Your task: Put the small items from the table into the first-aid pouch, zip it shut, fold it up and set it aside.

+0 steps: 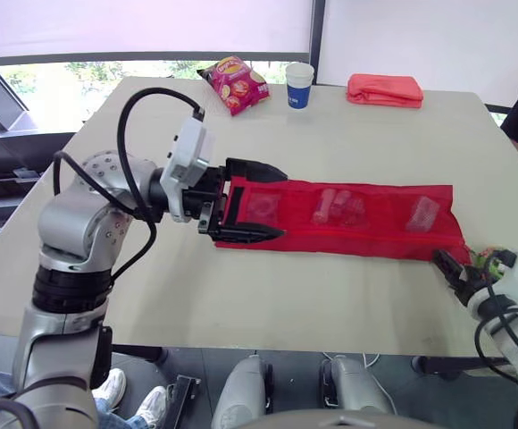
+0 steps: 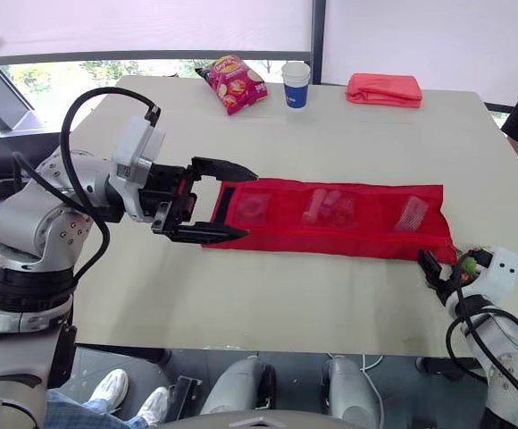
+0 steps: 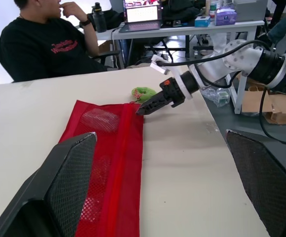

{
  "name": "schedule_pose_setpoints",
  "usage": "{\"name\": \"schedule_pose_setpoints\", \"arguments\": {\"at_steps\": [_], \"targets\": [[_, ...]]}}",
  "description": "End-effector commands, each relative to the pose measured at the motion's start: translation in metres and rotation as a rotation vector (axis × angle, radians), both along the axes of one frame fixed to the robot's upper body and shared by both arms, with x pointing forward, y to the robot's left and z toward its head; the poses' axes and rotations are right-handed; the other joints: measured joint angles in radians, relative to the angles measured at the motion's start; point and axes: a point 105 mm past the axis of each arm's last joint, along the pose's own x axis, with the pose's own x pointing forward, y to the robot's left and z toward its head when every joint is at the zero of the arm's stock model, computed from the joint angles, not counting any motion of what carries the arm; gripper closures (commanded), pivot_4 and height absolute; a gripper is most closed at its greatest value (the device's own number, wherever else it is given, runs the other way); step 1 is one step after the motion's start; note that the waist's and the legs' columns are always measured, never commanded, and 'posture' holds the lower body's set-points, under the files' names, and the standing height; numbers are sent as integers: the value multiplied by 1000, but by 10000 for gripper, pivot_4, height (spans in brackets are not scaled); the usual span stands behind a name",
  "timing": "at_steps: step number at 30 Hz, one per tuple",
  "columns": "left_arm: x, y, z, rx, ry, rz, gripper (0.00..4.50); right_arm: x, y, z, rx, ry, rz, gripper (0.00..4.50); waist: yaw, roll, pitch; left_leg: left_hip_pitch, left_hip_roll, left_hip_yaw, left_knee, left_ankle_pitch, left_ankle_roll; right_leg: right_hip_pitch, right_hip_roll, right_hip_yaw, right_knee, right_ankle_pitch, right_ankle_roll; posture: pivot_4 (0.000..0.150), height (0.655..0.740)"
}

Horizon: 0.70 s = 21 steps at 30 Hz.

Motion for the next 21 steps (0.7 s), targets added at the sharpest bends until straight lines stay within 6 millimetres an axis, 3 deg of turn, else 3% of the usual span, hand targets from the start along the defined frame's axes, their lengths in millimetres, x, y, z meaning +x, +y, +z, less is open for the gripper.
{"name": "schedule_pose_setpoints", "arguments": {"at_steps": [1, 7, 12, 16, 21], "targets": [[-6, -5, 7, -8, -44, -35, 215, 1, -10, 3, -147, 9, -18, 0, 0, 0, 0, 0, 0, 0, 0, 0, 0, 0, 0, 0, 0, 0, 0, 1500, 7400], [-7, -6, 7, -9, -44, -46, 215, 7, -19, 12, -262, -30, -52, 0, -5, 1, 1, 0, 0, 0, 0, 0, 0, 0, 0, 0, 0, 0, 0, 1500, 7400], [-8, -8, 7, -15, -48, -49, 215, 17, -23, 14, -106, -82, -85, 0, -16, 1, 1, 0, 0, 0, 0, 0, 0, 0, 0, 0, 0, 0, 0, 1500, 7400], [-6, -10, 7, -16, -52, -48, 215, 24, -8, 17, 32, -123, 20, 0, -18, 2, 1, 0, 0, 0, 0, 0, 0, 0, 1, 1, 0, 0, 0, 1500, 7400], [-5, -11, 8, -15, -60, -43, 215, 20, 6, -2, 57, -25, 163, 0, -18, 2, 1, 0, 0, 1, -1, 0, 0, 0, 1, 4, 0, 0, 0, 1500, 7400]]}}
